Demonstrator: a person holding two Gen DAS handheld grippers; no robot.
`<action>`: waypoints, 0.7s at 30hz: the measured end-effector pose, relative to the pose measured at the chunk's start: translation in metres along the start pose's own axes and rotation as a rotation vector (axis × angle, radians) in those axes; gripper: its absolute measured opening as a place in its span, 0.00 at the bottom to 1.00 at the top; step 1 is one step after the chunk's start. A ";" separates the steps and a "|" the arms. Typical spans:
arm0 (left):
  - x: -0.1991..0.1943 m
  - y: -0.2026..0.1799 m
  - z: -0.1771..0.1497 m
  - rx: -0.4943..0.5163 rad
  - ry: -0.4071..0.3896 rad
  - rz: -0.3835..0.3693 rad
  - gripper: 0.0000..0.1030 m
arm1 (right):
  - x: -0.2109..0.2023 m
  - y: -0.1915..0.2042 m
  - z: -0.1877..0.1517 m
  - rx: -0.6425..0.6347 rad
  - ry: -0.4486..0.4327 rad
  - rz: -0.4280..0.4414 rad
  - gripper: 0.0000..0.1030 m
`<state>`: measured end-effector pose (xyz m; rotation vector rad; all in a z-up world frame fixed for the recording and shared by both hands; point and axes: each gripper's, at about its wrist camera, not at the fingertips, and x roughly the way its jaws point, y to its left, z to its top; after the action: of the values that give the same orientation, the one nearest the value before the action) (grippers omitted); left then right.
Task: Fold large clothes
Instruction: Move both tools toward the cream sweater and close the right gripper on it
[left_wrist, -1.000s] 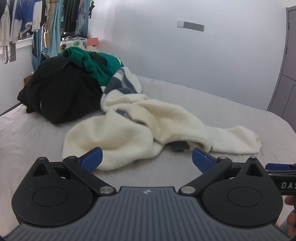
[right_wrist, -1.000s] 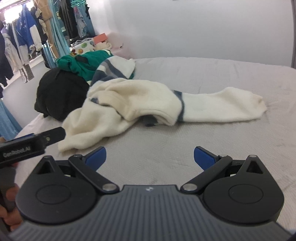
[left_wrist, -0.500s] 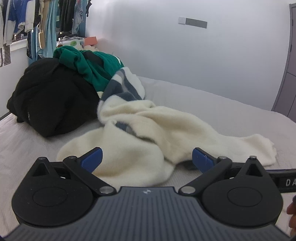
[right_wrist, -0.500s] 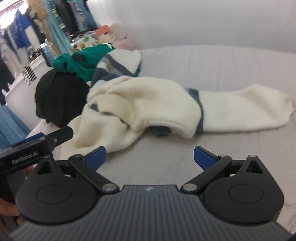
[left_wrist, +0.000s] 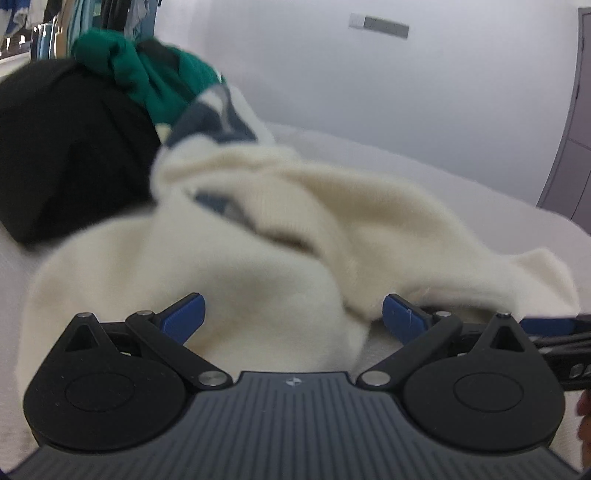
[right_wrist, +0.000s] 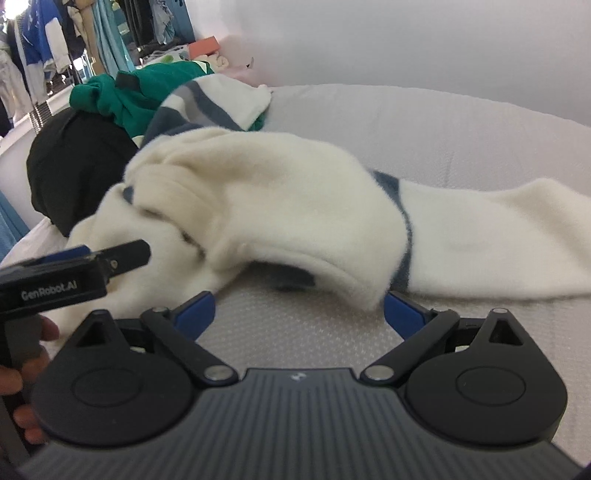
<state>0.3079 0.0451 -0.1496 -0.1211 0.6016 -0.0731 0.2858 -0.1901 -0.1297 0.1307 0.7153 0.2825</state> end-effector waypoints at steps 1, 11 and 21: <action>0.006 0.001 -0.003 -0.003 0.004 -0.005 0.99 | 0.003 -0.001 -0.002 -0.010 -0.014 0.004 0.96; 0.011 0.011 -0.011 -0.047 -0.049 -0.049 0.86 | 0.034 -0.012 -0.004 -0.080 -0.092 -0.125 0.75; 0.000 0.027 -0.014 -0.175 -0.065 -0.086 0.83 | 0.032 -0.020 -0.004 -0.091 -0.105 -0.154 0.40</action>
<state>0.3006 0.0711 -0.1642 -0.3182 0.5370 -0.0998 0.3104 -0.1994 -0.1572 0.0037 0.6033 0.1591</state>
